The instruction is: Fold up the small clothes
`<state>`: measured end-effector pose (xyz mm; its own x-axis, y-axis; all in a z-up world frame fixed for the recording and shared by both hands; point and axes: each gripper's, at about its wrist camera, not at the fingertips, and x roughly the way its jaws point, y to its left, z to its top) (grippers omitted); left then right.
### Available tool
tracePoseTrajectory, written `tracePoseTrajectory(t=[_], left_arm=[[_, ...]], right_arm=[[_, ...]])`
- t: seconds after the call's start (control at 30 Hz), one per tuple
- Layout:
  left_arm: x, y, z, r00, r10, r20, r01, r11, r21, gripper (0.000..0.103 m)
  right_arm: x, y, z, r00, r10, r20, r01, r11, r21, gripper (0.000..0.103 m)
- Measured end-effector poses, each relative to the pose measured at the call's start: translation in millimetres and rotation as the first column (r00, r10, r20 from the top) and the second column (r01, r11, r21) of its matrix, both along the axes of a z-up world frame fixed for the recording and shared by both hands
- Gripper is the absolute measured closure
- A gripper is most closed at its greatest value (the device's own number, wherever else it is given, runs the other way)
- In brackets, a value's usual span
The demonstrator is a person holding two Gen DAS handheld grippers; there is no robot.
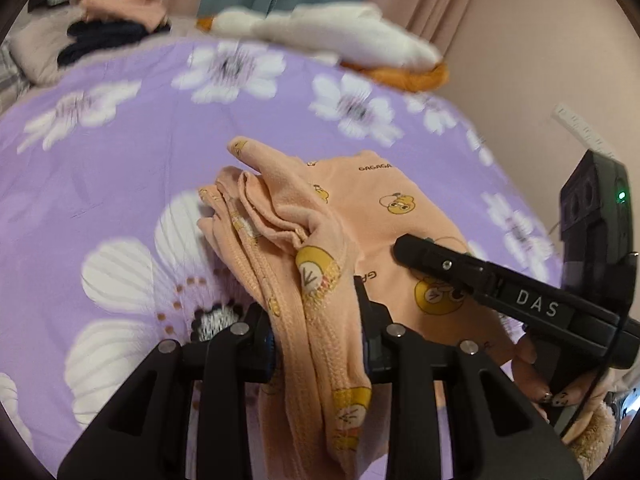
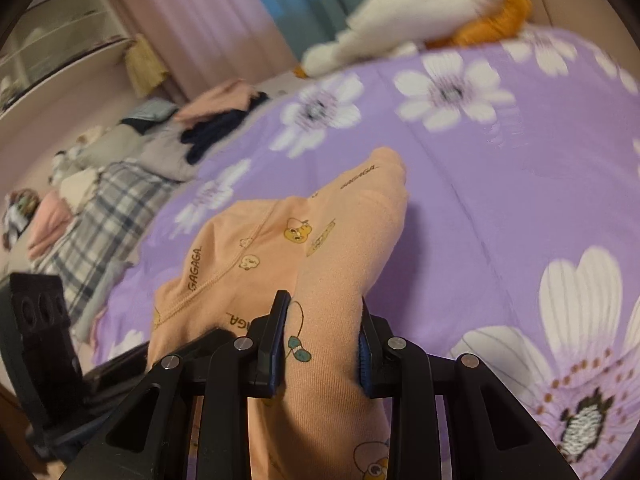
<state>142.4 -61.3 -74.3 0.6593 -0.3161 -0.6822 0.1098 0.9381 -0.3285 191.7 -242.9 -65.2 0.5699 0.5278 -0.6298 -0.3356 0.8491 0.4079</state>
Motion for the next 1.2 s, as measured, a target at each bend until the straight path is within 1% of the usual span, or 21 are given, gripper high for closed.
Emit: tracePoseTrajectory(t=[0.07,0.1,0.17,0.2,0.23,0.27,0.3,0.37,0.4,0.43,0.47,0.5,0.53,0.57,0.6,0.7,0.8,0.87,0.97,1.1,1.2], left_arm=[[4.1,-2.0,-12.4,0.999,0.005,-0.041,-0.005,1.000,0.006,0.072],[3.3,-2.8,-15.0,0.999,0.007,-0.041,-0.007,1.000,0.017,0.070],[1.7,-2.6,-16.7,0.999,0.006,-0.037,-0.005,0.999,0.036,0.065],[1.5,-1.8,-17.2,0.999,0.010,-0.046,-0.008,0.999,0.036,0.058],[1.6,-0.5,-18.1,0.998,0.023,-0.064,-0.021,0.999,0.045,0.043],[2.3,1.0,-19.2,0.996,0.037,-0.078,-0.033,0.998,0.053,0.037],[1.5,3.9,-19.3,0.995,0.052,-0.085,-0.048,0.997,0.057,0.035],[-4.8,10.1,-15.7,0.994,0.059,-0.090,-0.056,0.998,0.039,0.036],[-8.6,14.6,-10.6,0.994,0.069,-0.089,-0.066,0.997,0.029,0.035],[-11.2,17.8,-6.1,0.993,0.079,-0.083,-0.078,0.997,0.022,0.028],[-16.4,23.0,1.3,0.993,0.095,-0.070,-0.094,0.995,0.016,0.024],[-22.3,27.9,9.9,0.992,0.114,-0.055,-0.113,0.993,0.018,0.016],[-27.7,32.0,17.0,0.991,0.130,-0.042,-0.129,0.991,0.021,0.010],[-34.7,37.0,26.4,0.988,0.151,-0.024,-0.151,0.988,0.020,0.008],[-41.1,41.1,34.0,0.986,0.169,-0.012,-0.169,0.986,0.015,0.001],[-61.1,48.1,55.0,0.981,0.193,0.025,-0.193,0.981,-0.009,0.001],[-79.3,46.2,68.3,0.978,0.202,0.049,-0.202,0.979,0.012,0.001],[-86.2,43.2,71.6,0.978,0.203,0.044,-0.204,0.978,0.034,0.001],[-95.3,39.5,72.4,0.981,0.189,0.035,-0.191,0.981,0.040,0.001],[-103.7,33.0,70.7,0.984,0.177,0.029,-0.179,0.982,0.061,0.001],[-109.6,31.6,72.1,0.983,0.183,0.033,-0.185,0.980,0.074,0.001]], right_arm=[[5.1,2.5,-15.0,0.999,-0.016,-0.041,0.014,0.999,-0.034,0.072],[6.3,3.6,-21.5,0.998,-0.027,-0.060,0.024,0.998,-0.054,0.072],[5.0,2.6,-28.0,0.997,-0.041,-0.065,0.035,0.995,-0.091,0.072],[3.2,0.0,-28.7,0.997,-0.042,-0.065,0.035,0.995,-0.093,0.071],[3.0,-1.6,-28.8,0.997,-0.042,-0.071,0.036,0.995,-0.088,0.070],[2.6,-3.5,-28.4,0.996,-0.047,-0.076,0.040,0.996,-0.084,0.070],[2.0,-5.2,-27.7,0.995,-0.056,-0.082,0.049,0.995,-0.084,0.066],[-0.7,-8.1,-24.7,0.993,-0.082,-0.087,0.074,0.992,-0.101,0.058],[-2.6,-9.0,-21.7,0.992,-0.098,-0.081,0.088,0.989,-0.117,0.052],[-7.5,-11.5,-16.8,0.991,-0.117,-0.069,0.107,0.985,-0.138,0.043],[-9.7,-14.0,-13.1,0.989,-0.135,-0.060,0.125,0.980,-0.158,0.039],[-13.6,-18.4,-6.4,0.985,-0.165,-0.042,0.155,0.972,-0.178,0.033],[-18.4,-23.0,0.2,0.982,-0.186,-0.026,0.178,0.967,-0.184,0.032],[-22.8,-26.4,6.7,0.979,-0.203,-0.012,0.198,0.963,-0.183,0.032],[-26.5,-30.8,12.5,0.976,-0.216,0.001,0.212,0.961,-0.175,0.032],[-39.8,-38.8,29.1,0.971,-0.235,0.030,0.237,0.959,-0.157,0.026],[-54.2,-36.9,40.9,0.970,-0.235,0.060,0.242,0.958,-0.156,0.025],[-61.7,-31.9,45.8,0.974,-0.217,0.071,0.226,0.963,-0.149,0.025],[-71.6,-19.1,51.4,0.980,-0.176,0.094,0.189,0.969,-0.162,0.024],[-80.6,-5.4,55.1,0.978,-0.158,0.132,0.184,0.959,-0.214,0.024],[-86.0,-3.1,57.1,0.978,-0.150,0.143,0.180,0.958,-0.224,0.024]])
